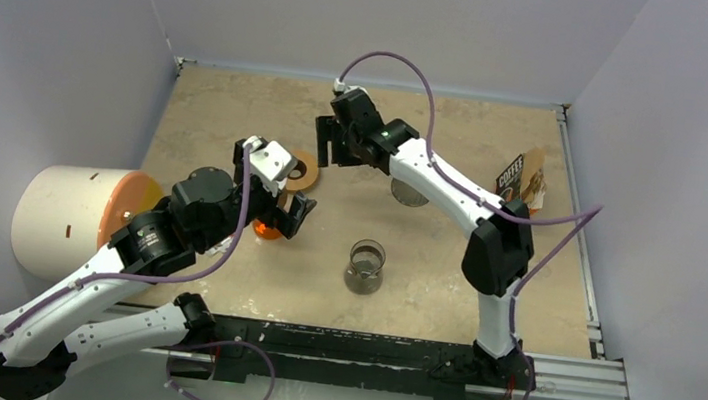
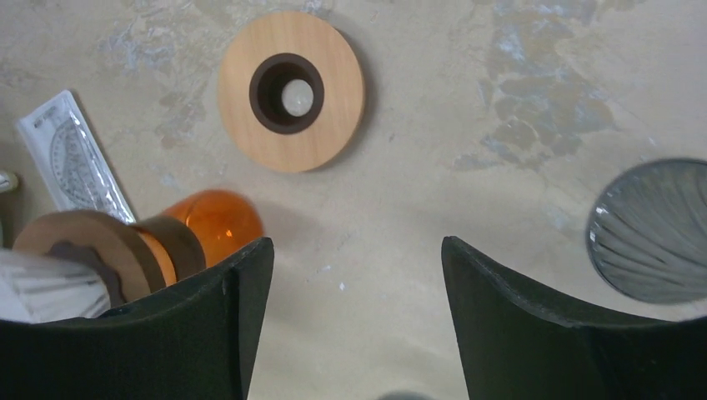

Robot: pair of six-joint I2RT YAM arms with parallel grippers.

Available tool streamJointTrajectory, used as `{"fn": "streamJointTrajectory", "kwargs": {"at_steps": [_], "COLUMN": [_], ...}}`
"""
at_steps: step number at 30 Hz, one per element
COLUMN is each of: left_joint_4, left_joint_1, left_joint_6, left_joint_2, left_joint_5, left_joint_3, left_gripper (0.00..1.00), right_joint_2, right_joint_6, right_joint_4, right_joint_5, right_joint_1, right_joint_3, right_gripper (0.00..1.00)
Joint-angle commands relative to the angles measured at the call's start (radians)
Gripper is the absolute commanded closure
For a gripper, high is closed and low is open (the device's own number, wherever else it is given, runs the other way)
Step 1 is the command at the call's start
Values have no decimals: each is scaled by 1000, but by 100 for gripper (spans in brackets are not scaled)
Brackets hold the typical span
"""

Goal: Place the coffee filter in the dripper
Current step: Place the coffee server at the center of the board, then pick up the dripper holder from the center of the board.

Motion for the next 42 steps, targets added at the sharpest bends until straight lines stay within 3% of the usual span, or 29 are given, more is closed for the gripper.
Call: {"fn": "streamJointTrajectory", "kwargs": {"at_steps": [1,8,14,23,42], "left_joint_4": [19,15,15,16,15], "left_joint_1": [6,6,6,6,6], "left_joint_6": [-10,-10,-11,-13,-13], "left_joint_2": [1,-5,-2,-2,-8], "left_joint_5": [-4,-4,2,5,6], "left_joint_3": [5,6,7,7,9], "left_gripper": [2,2,2,2,2], "right_joint_2": [86,251,384,540,624], "right_joint_6": [35,82,94,114,118], "right_joint_4": [19,14,-20,-78,-82], "right_joint_5": [-58,-78,-76,-71,-48], "right_joint_1": [-11,-18,-22,-23,-24], "right_joint_3": [113,230,367,540,605], "right_gripper": [22,11,11,17,32]}}
